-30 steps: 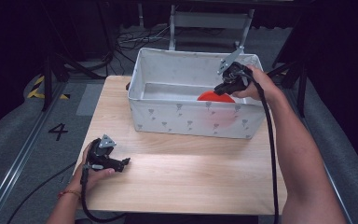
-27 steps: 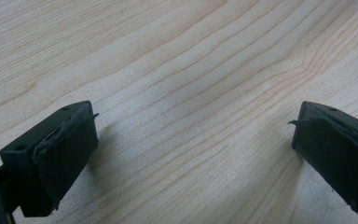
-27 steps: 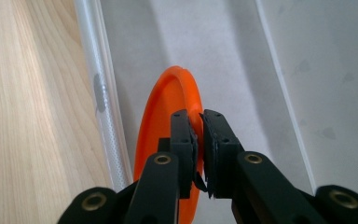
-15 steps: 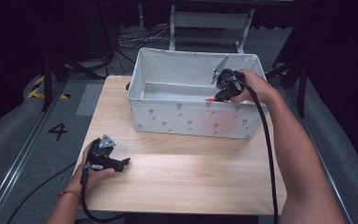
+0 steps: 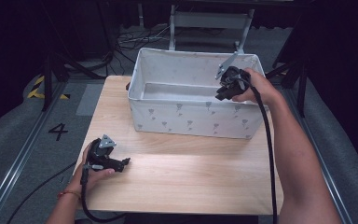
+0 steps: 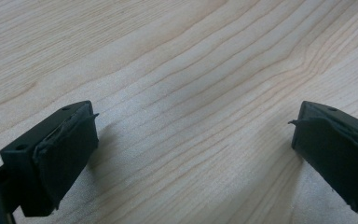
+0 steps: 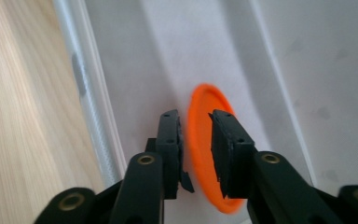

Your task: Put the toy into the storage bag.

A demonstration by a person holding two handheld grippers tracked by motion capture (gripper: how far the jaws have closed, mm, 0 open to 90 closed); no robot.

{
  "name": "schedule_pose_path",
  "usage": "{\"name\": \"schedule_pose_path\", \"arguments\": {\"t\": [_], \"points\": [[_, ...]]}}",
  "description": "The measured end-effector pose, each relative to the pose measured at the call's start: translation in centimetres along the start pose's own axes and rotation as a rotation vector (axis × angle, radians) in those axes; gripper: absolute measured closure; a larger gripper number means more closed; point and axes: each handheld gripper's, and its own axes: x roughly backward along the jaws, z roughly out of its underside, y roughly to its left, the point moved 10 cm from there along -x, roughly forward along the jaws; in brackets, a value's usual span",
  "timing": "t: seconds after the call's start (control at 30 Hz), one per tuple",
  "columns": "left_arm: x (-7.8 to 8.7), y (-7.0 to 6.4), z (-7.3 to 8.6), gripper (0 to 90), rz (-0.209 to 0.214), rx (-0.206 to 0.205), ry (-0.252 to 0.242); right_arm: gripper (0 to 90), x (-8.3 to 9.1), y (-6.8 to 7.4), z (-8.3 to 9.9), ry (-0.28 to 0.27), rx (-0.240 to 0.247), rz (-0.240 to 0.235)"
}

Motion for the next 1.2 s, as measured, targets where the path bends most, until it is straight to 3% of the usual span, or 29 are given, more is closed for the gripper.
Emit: {"name": "schedule_pose_path", "arguments": {"t": [0.03, 0.13, 0.27, 0.3, 0.4, 0.73, 1.1, 1.2], "points": [[0.0, 0.0, 0.0, 0.6, 0.000, 0.000, 0.000, 72.8, 0.0, 0.0, 0.0, 0.000, 0.000, 0.000], [0.0, 0.0, 0.0, 0.6, 0.000, 0.001, 0.000, 71.0, 0.8, -0.1, 0.1, -0.081, -0.036, 0.019], [0.0, 0.0, 0.0, 0.6, -0.002, 0.003, -0.001, 68.4, 1.4, -0.1, 0.5, -0.115, -0.058, 0.061], [0.0, 0.0, 0.0, 0.6, -0.002, 0.003, -0.001, 66.9, 2.2, 0.0, 0.4, -0.160, -0.082, 0.067], [0.0, 0.0, 0.0, 0.6, -0.001, 0.004, 0.000, 64.4, 3.0, 0.1, 0.1, -0.204, -0.104, 0.089], [0.0, 0.0, 0.0, 0.6, -0.008, 0.007, -0.003, 47.2, 6.9, 2.1, 0.2, -0.358, -0.202, 0.162], [0.0, 0.0, 0.0, 0.5, -0.007, 0.010, -0.001, 36.7, 8.5, 5.2, 2.9, -0.388, -0.204, 0.249], [0.0, 0.0, 0.0, 0.5, -0.011, 0.010, 0.000, 34.6, 8.9, 5.9, 3.9, -0.388, -0.200, 0.294]]}}
